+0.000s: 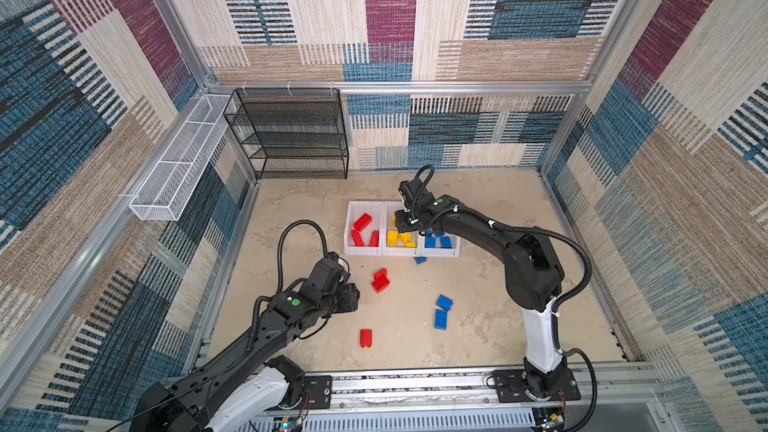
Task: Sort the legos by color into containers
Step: 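Carry the yellow brick into the middle compartment and open the right gripper, then lower the left gripper onto a red brick by the bin front and grasp it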
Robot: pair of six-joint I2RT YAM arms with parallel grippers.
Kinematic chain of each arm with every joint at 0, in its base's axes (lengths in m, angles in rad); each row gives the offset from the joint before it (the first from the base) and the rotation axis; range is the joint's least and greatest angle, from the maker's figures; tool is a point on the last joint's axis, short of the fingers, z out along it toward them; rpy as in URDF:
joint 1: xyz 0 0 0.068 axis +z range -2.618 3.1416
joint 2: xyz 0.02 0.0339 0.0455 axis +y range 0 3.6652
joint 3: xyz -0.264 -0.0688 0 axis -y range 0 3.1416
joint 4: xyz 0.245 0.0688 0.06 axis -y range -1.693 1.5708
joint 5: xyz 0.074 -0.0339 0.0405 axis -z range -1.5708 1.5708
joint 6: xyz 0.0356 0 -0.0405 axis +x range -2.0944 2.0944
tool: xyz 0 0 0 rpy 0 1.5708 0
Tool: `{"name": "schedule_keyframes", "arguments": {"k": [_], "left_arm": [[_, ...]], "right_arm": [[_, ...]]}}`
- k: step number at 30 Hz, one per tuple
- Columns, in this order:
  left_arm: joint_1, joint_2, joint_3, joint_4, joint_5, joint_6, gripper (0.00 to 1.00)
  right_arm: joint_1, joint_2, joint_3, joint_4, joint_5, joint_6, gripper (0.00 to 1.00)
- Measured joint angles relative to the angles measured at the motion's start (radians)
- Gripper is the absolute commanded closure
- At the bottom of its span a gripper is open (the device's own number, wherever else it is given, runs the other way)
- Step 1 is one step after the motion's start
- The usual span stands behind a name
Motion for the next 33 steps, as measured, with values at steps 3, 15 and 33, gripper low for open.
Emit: {"name": "schedule_keyframes", "arguments": {"k": [3,15,33], "left_arm": [[0.000,0.014,0.000,0.000,0.011,0.000,0.42],[0.000,0.023,0.021,0.003,0.026,0.002,0.42],[0.000,0.388,0.239,0.070,0.104,0.170,0.43]], "right_arm": [[-0.003,0.000,0.000,0.000,0.000,-0.003,0.39],[-0.005,-0.017,-0.005,-0.004,0.000,-0.003,0.32],[-0.005,-0.322,-0.282,-0.003,-0.019,0.017,0.33]]}}
